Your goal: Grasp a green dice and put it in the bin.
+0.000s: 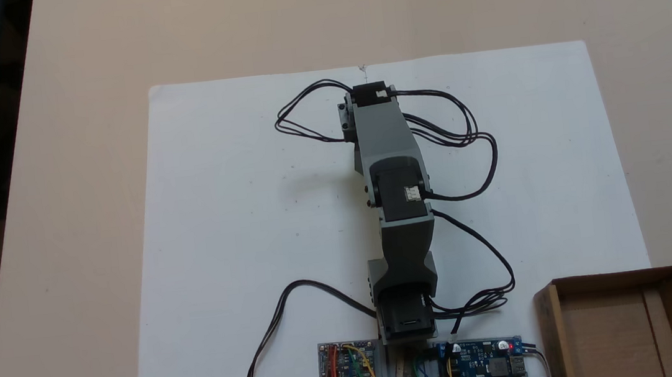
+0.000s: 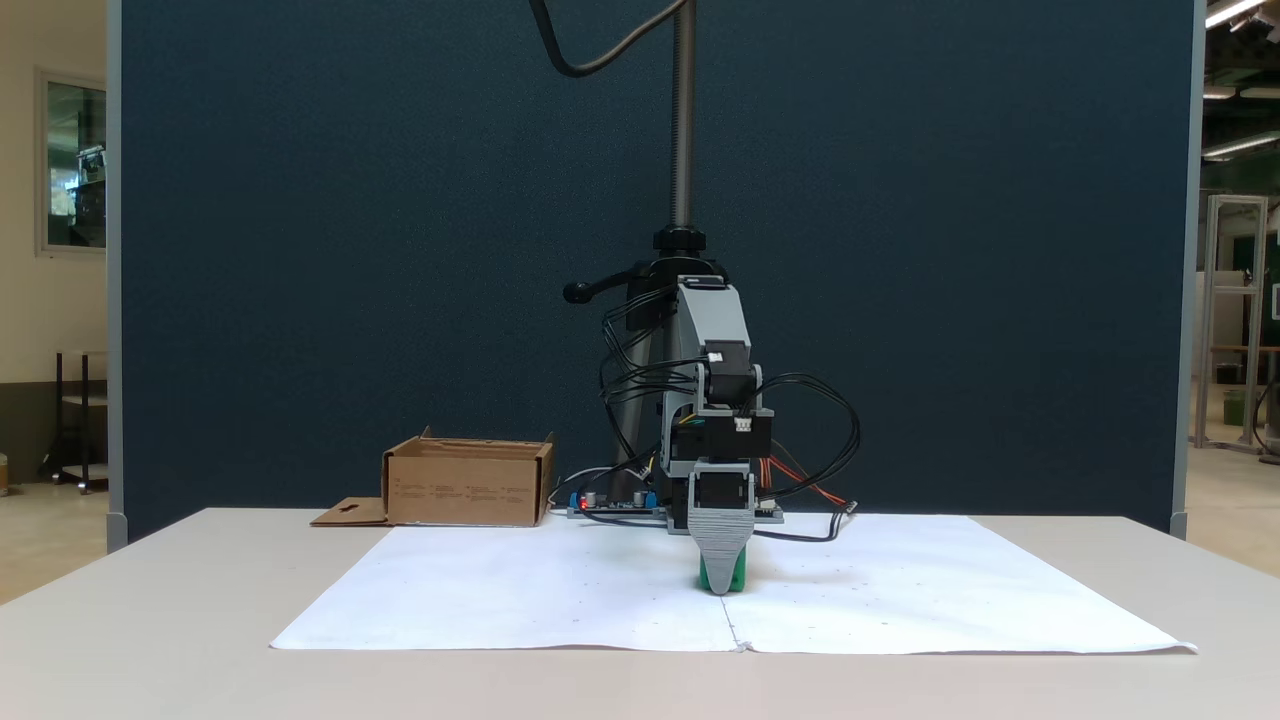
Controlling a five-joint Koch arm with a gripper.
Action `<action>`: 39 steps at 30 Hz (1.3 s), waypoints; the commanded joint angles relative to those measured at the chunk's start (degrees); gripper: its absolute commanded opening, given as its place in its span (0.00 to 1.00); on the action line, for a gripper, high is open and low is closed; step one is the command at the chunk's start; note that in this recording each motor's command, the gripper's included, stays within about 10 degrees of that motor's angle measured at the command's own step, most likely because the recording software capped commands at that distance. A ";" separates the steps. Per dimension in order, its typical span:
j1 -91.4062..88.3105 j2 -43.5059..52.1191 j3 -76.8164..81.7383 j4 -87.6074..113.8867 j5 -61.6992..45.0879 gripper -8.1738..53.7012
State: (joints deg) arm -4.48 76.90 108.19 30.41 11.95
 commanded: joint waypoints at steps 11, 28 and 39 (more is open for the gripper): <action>0.35 2.81 0.44 -2.72 -1.85 0.32; 3.08 18.90 -17.05 32.78 -10.46 0.32; 13.36 14.41 -37.71 41.40 -10.72 0.32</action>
State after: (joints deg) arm 8.09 90.53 71.63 68.29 4.92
